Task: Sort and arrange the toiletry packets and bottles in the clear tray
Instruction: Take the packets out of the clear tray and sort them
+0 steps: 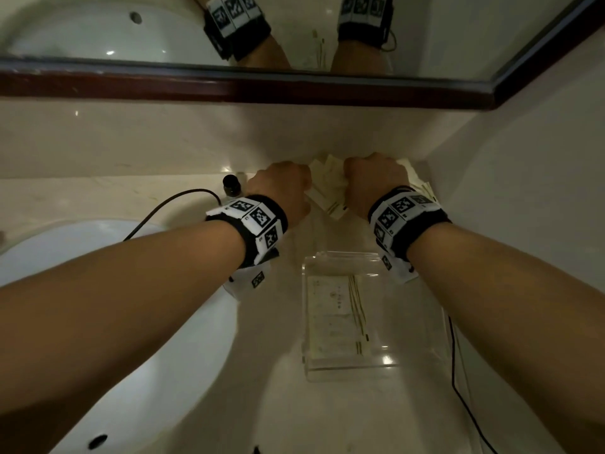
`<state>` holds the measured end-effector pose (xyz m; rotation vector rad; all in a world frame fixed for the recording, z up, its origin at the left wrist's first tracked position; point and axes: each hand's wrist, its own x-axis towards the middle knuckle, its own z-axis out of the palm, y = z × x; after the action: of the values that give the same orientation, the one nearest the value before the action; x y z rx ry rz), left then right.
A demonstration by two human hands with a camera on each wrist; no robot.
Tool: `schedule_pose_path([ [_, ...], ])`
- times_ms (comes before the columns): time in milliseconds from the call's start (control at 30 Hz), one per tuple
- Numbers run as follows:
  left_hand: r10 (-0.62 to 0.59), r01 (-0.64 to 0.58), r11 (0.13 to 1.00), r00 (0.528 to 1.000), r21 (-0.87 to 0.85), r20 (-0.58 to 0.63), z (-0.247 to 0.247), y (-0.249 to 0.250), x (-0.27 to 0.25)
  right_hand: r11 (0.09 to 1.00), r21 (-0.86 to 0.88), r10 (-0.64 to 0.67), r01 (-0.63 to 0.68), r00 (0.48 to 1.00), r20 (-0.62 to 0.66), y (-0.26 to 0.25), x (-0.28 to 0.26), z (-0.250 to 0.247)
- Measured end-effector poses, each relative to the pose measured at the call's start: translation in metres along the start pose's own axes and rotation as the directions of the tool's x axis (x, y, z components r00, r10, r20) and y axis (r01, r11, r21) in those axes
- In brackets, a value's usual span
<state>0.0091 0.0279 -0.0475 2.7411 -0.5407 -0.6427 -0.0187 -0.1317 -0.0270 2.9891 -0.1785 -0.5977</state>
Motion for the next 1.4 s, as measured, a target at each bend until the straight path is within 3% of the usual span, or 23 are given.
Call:
schedule_pose_path([
  [133,0.029,-0.028,1.0,0.999,0.012,-0.027,0.0,0.002,0.002,1.0,0.025,0.008,-0.006,0.997,-0.075,0.003,-0.005,-0.002],
  [267,0.134,-0.134,0.991,0.991,0.0,-0.023,0.003,0.007,0.007,0.998,0.057,0.014,-0.002,0.978,-0.208,0.008,-0.017,-0.004],
  [400,0.217,-0.213,0.97,0.976,0.12,-0.016,0.007,0.019,0.015,0.996,0.092,0.045,-0.02,0.962,-0.269,0.015,-0.03,-0.005],
  [567,0.214,-0.206,0.94,0.977,0.271,-0.001,0.006,0.028,0.02,0.986,0.164,0.089,-0.039,0.946,-0.311,0.024,-0.051,-0.003],
  [800,0.202,-0.225,0.876,0.974,0.427,0.099,0.003,0.042,0.017,0.964,0.237,0.19,-0.125,0.941,-0.278,0.042,-0.076,0.006],
  [1067,0.209,-0.193,0.823,0.977,0.535,0.032,0.002,0.054,0.009,0.941,0.292,0.258,-0.171,0.921,-0.292,0.057,-0.099,0.021],
  [1400,0.199,-0.135,0.889,0.974,0.438,-0.103,0.004,0.054,-0.009,0.947,0.308,0.206,-0.096,0.915,-0.347,0.065,-0.134,0.038],
])
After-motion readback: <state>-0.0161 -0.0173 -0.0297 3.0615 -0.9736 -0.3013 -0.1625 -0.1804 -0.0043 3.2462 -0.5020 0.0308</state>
